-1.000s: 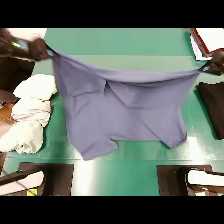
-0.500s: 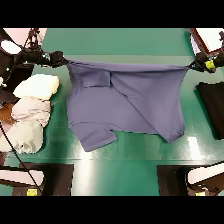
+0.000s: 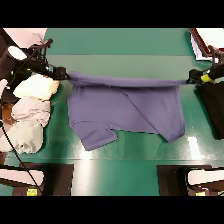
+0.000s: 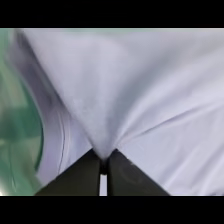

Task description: Fold the shirts.

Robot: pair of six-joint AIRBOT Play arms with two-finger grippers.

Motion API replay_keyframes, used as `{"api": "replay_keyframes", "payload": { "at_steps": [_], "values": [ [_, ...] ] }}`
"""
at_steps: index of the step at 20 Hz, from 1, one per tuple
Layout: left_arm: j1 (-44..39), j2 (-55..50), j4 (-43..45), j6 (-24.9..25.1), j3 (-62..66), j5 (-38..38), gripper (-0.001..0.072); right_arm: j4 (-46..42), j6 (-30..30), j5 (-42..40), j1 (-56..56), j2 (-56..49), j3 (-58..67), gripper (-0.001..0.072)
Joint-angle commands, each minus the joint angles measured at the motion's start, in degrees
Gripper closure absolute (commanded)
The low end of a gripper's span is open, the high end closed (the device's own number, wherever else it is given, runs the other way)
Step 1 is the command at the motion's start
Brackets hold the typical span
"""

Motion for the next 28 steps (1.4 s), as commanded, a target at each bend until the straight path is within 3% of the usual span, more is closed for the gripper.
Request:
{"api": "replay_keyframes", "payload": {
  "at_steps": [1, 3, 5, 6, 7, 8, 13, 18, 23, 28],
  "values": [
    [0.0, 0.0, 1.2, 0.2, -5.4, -2.0, 0.0682, -2.6, -0.2, -3.6, 0.9, 3.1, -9.5, 0.0698],
    [0.0, 0.0, 1.6, 0.2, -7.9, -1.9, 0.0681, -1.8, -0.1, -4.9, 1.0, 4.1, -13.0, 0.0697],
    [0.0, 0.0, 2.4, -3.7, -8.4, -1.9, 0.0670, 0.1, -0.1, -5.2, 0.9, 4.7, -15.3, 0.0692],
    [0.0, 0.0, 2.7, -5.6, -8.4, -2.0, 0.0400, 1.2, -0.1, -4.7, 0.8, 4.7, -15.6, 0.0599],
    [0.0, 0.0, 2.8, -6.4, -8.4, -2.3, 0.0143, 2.4, -0.1, -3.7, 0.3, 4.8, -15.5, 0.0325],
    [0.3, 0.0, 3.3, -7.6, -8.1, -3.5, 0.0174, 3.5, 0.1, -2.0, -0.3, 4.9, -14.8, 0.0234],
    [5.3, 7.5, 6.8, -8.7, -10.2, -12.7, 0.0171, 3.9, -0.2, 5.3, -4.6, 12.9, -15.2, 0.0243],
    [5.6, 26.5, 3.1, -10.2, -35.8, -13.0, 0.0171, 3.9, -1.5, 5.2, -7.5, 21.1, -20.4, 0.0263],
    [5.6, 34.6, -6.7, -10.3, -56.7, -8.7, 0.0171, 4.0, -1.5, 4.8, -5.6, 21.6, -21.2, 0.0263],
    [5.6, 34.5, -10.6, -9.4, -61.9, 0.1, 0.0171, 3.9, -1.5, 4.8, -2.3, 21.6, -21.2, 0.0263]
  ]
}}
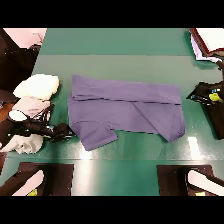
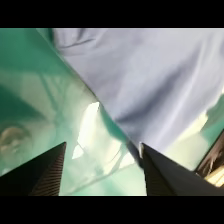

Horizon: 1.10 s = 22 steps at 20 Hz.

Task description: Fold the shirts.

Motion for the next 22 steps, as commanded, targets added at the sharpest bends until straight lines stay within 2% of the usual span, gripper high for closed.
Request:
{"api": "replay_keyframes", "payload": {
  "at_steps": [1, 4, 9, 10, 11, 12, 14, 17, 18, 19, 22],
  "values": [
    [0.0, 0.9, -5.0, 2.1, -3.7, 6.8, 0.0171, 0.0, 0.0, 0.0, 1.8, 0.2, -0.1, 0.0263],
    [-5.0, 0.2, -5.9, 3.1, -3.7, 11.5, 0.0171, 0.1, 0.1, 0.1, 1.8, 0.2, -0.1, 0.0263],
    [-13.6, -1.6, -6.2, -1.5, -3.3, 19.5, 0.0174, 0.0, 0.1, 2.6, 1.3, 0.2, -0.1, 0.0263],
    [-13.7, -1.6, -6.6, -1.8, -3.3, 19.6, 0.0324, -0.2, 0.0, 3.5, 1.2, 0.2, -0.1, 0.0263],
    [-13.7, -1.6, -6.9, -1.7, -3.2, 19.6, 0.0564, -0.4, 0.0, 4.7, 0.5, 0.2, -0.1, 0.0263],
    [-13.7, -1.6, -6.9, -1.8, -2.8, 19.3, 0.0663, -0.5, 0.0, 6.3, -0.4, 0.2, -0.1, 0.0263],
    [-13.7, -1.2, -6.8, -1.3, -0.7, 17.3, 0.0682, -0.5, 0.0, 9.6, -2.9, 0.3, -0.7, 0.0263],
    [-13.7, -1.1, -6.7, 0.8, 4.5, 13.4, 0.0682, -0.5, 0.0, 9.2, -8.4, 2.9, -8.4, 0.0256],
    [-13.7, -1.1, -6.7, 1.4, 6.1, 12.6, 0.0682, -0.5, -0.2, 8.9, -10.4, 3.9, -12.3, 0.0210],
    [-13.7, -1.1, -6.7, 1.6, 7.5, 12.2, 0.0682, -0.5, -0.7, 8.8, -12.2, 4.7, -15.9, 0.0126],
    [-13.7, -1.1, -6.8, 1.6, 9.3, 12.4, 0.0682, -0.5, -2.1, 7.7, -15.6, 5.2, -24.7, 0.0129]
  ]
}}
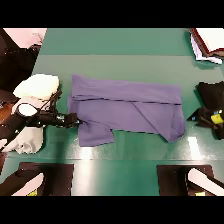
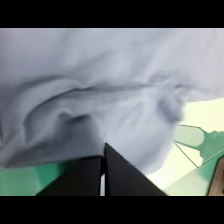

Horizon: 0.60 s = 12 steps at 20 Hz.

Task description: Fold the shirts.

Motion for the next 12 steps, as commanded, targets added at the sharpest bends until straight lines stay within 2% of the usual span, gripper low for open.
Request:
{"api": "replay_keyframes", "payload": {
  "at_steps": [1, 3, 4, 7, 9, 10, 12],
  "values": [
    [0.0, 0.0, -0.2, 0.7, 2.5, -0.9, 0.0682, 0.1, -1.1, -1.2, -3.3, 0.9, -9.9, 0.0139],
    [0.0, 0.0, -0.1, 0.8, 2.5, -1.2, 0.0682, 0.2, -1.4, -3.5, -1.8, 0.9, -13.0, 0.0140],
    [0.0, 0.0, -0.1, 0.8, 2.5, -1.3, 0.0682, 0.2, -1.5, -4.6, -0.6, 0.9, -13.7, 0.0166],
    [0.0, 0.0, 0.2, 0.8, 2.5, -1.9, 0.0682, 0.1, -1.5, -7.0, 3.2, 1.0, -14.2, 0.0354],
    [0.0, 0.1, 3.4, 0.7, 3.0, -4.3, 0.0683, 0.0, -1.5, -6.0, 4.4, 1.0, -14.1, 0.0651],
    [0.0, 0.1, 6.5, 0.5, 3.7, -7.3, 0.0683, -0.1, -1.5, -4.1, 4.5, 1.0, -14.1, 0.0695],
    [0.0, 1.4, 13.5, -1.0, 5.7, -14.1, 0.0683, -2.3, -1.6, 0.7, 4.5, 2.4, -14.2, 0.0696]
  ]
}}
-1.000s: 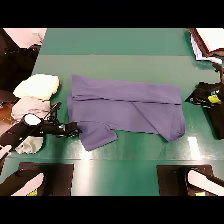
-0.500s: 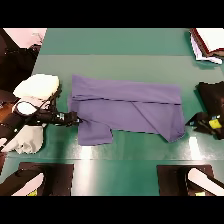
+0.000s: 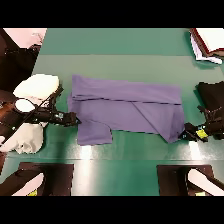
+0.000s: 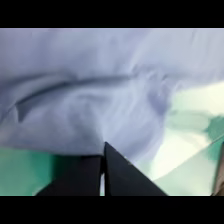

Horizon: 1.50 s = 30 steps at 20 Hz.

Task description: Fold the shirts.

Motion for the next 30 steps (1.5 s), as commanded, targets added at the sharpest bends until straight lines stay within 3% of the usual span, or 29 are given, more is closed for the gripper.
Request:
{"api": "replay_keyframes", "payload": {
  "at_steps": [1, 6, 10, 17, 24, 30],
  "values": [
    [0.0, 3.2, 10.4, -1.7, 2.2, -9.6, 0.0684, -4.1, 0.0, 6.5, 0.8, 3.1, -0.4, 0.0696],
    [0.0, 16.6, 13.7, -5.4, 2.4, -21.2, 0.0682, -10.1, 0.1, 14.6, -1.1, 18.0, -0.4, 0.0696],
    [0.0, 18.3, 13.4, -6.4, 4.6, -21.0, 0.0682, -5.1, 2.6, 14.6, -2.0, 23.5, 0.2, 0.0698],
    [0.0, 8.7, 14.9, -6.1, 14.2, -4.2, 0.0683, 6.4, 2.6, 8.2, -1.9, 11.5, 13.5, 0.0699],
    [0.2, -4.4, 15.0, -7.6, 19.7, 10.6, 0.0682, 6.7, 2.7, 1.6, 6.0, -4.8, 24.4, 0.0699],
    [0.2, -8.0, 15.0, -7.8, 19.8, 21.1, 0.0682, 6.9, 3.8, -4.1, 9.6, -13.7, 30.4, 0.0697]
  ]
}}
